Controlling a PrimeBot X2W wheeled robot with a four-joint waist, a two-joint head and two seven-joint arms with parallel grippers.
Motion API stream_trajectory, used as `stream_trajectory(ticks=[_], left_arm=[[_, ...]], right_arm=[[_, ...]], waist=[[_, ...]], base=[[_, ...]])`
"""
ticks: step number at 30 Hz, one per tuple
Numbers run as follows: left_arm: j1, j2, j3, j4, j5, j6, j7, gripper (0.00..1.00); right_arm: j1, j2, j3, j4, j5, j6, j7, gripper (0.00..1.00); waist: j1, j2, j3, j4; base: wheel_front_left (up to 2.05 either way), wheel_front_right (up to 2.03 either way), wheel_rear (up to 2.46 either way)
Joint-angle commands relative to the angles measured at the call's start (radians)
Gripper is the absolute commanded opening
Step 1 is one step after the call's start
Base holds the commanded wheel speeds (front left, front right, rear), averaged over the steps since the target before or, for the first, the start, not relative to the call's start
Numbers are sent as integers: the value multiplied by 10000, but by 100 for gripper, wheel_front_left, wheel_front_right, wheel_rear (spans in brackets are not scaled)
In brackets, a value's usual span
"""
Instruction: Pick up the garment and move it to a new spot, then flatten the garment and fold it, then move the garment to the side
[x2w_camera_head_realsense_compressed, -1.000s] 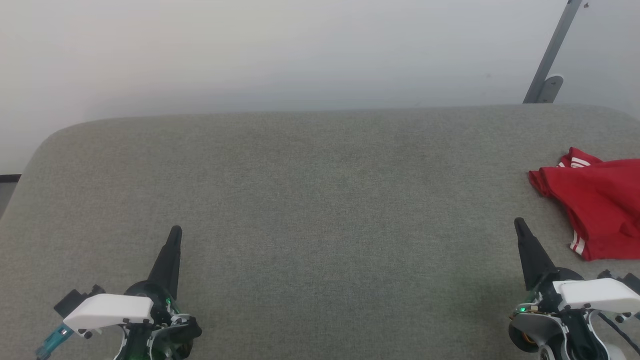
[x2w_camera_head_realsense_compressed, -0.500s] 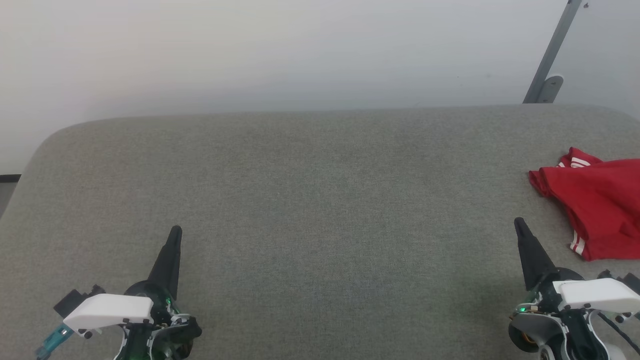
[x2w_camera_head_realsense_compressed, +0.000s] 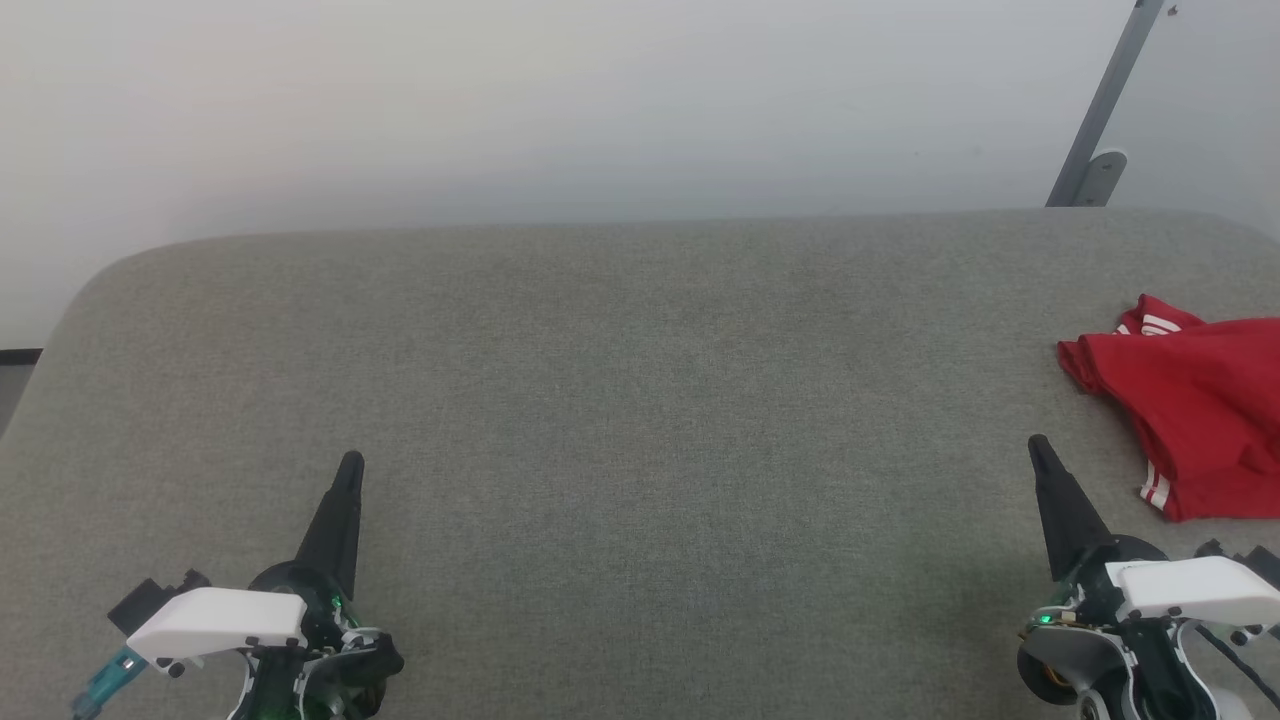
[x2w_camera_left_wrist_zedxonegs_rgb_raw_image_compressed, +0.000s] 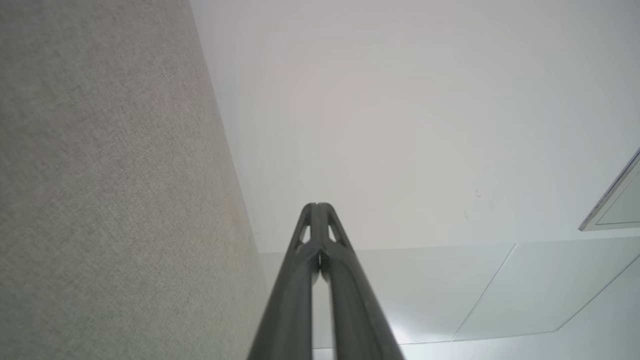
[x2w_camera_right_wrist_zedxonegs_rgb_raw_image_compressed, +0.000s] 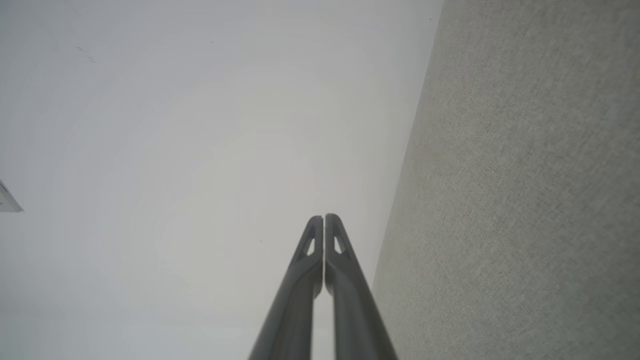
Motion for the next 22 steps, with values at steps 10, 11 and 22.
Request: stream_trajectory(ticks=[10, 11, 22], left_arm=[[-118, -26, -3, -7, -38, -29, 31, 0], [-118, -26, -3, -7, -38, -29, 31, 0], [-118, -26, -4, -7, -38, -29, 30, 0]], right_arm=[[-49, 36, 3, -34, 45, 4, 25, 0], [-49, 36, 5, -34, 46, 4, 25, 0], [-49, 36, 5, -34, 46, 4, 25, 0]], waist=[[-1, 0, 0, 0], [-1, 0, 0, 0], [-1, 0, 0, 0]], base=[[0, 0, 0], [0, 0, 0], [0, 0, 0]])
